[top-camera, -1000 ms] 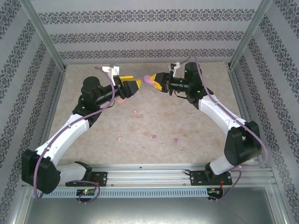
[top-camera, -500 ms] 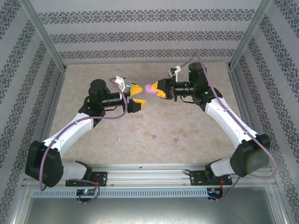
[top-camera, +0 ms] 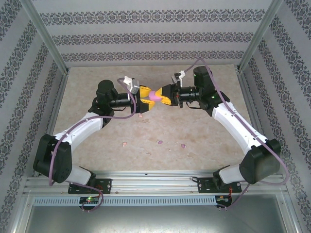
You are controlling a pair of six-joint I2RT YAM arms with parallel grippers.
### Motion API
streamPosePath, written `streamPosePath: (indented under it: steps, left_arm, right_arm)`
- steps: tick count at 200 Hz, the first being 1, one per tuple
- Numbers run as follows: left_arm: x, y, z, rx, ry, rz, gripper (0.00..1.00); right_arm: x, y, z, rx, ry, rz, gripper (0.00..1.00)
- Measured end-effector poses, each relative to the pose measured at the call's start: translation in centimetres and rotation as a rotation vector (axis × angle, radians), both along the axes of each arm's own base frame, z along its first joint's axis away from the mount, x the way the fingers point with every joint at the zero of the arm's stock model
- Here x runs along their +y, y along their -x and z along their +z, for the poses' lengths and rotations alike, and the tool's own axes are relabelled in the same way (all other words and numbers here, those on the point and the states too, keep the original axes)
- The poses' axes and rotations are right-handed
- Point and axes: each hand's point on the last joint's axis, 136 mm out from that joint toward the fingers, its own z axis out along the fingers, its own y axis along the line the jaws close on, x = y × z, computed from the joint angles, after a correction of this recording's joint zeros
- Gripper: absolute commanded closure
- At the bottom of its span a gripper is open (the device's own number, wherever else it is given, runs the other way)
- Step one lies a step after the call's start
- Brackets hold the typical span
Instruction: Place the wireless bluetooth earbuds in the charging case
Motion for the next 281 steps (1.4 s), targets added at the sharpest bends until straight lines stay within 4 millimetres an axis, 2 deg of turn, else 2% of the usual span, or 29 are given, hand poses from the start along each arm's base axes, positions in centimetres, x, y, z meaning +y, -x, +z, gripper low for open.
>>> streamPosePath:
  steps: [22,64,98,140,175,218,255,281]
  left_arm:
    - [0.0,-0.1,0.3,-0.004,0.014,0.0,0.36]
    - [0.0,-0.1,0.7,-0.007,0.025,-0.001,0.43]
    - [0.0,-0.2,0.7,-0.007,0.025,0.004,0.33]
    - [0.0,-0.2,0.5,-0.008,0.017,0.008,0.37]
    - [0.0,-0.3,-0.3,0.008,-0.006,0.01,0.33]
    - [0.0,-0.2,-0.6,0.016,-0.016,0.008,0.4]
    - [0.0,-0.2,-0.4,0.024,-0.009,0.009,0.34]
    - [0.0,-0.2,-0.3,0.026,-0.003,0.007,0.36]
  right_arm:
    - [0.1,-0.1,-0.3,0.009,0.002,0.004,0.84]
    - [0.3,-0.4,-0.8,0.024,0.005,0.012,0.84]
    - [0.3,-0.3,-0.8,0.024,0.004,0.015,0.84]
    - [0.3,-0.3,-0.8,0.024,0.003,0.017,0.84]
    - [0.3,-0.3,-0.8,0.024,0.003,0.017,0.84]
    - [0.3,-0.4,-0.7,0.017,0.001,0.014,0.84]
    - [0.4,-0.4,-0.7,0.017,0.001,0.017,0.84]
    - [0.7,-0.2,-0.7,0.014,0.001,0.023,0.83]
